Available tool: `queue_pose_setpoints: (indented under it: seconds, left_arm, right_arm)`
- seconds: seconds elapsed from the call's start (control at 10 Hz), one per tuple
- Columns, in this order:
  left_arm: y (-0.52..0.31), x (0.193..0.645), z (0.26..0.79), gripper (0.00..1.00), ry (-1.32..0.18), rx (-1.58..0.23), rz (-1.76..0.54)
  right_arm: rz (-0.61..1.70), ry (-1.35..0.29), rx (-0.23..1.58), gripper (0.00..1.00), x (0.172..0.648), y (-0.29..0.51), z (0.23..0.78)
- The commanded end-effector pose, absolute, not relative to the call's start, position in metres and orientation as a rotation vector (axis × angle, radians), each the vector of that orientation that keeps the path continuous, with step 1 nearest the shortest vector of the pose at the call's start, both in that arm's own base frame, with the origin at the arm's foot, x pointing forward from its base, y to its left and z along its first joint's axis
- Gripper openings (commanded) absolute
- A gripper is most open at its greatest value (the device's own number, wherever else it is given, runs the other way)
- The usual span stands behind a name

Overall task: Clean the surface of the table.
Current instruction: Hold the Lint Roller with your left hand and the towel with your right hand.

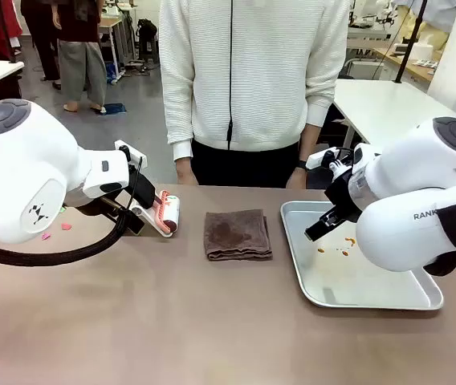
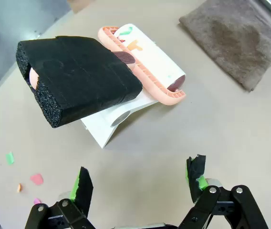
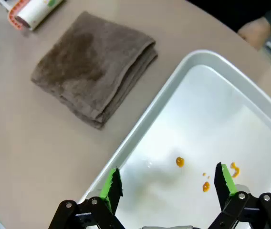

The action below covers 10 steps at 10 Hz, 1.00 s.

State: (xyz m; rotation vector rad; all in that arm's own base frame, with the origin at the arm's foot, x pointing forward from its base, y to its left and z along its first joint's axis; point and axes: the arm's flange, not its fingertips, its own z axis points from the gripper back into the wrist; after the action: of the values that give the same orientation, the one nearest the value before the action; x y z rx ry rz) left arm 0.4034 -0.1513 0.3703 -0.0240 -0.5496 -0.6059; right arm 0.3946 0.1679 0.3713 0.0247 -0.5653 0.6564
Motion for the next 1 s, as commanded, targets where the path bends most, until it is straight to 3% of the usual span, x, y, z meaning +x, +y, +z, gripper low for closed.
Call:
queue_pose_setpoints:
  seconds: [0.0,0.9]
  left_arm:
    - [-0.1514,0.4034,0.3704,1.0,-0.55,-0.024,-0.606]
    - [-0.1514,0.4034,0.3704,1.0,-0.55,-0.024,-0.606]
  right_arm:
    - [0.656,-0.566,0.025,1.0,0.3946,0.1679,0.3714]
    - [0.656,-0.566,0.025,1.0,0.3946,0.1679,0.3714]
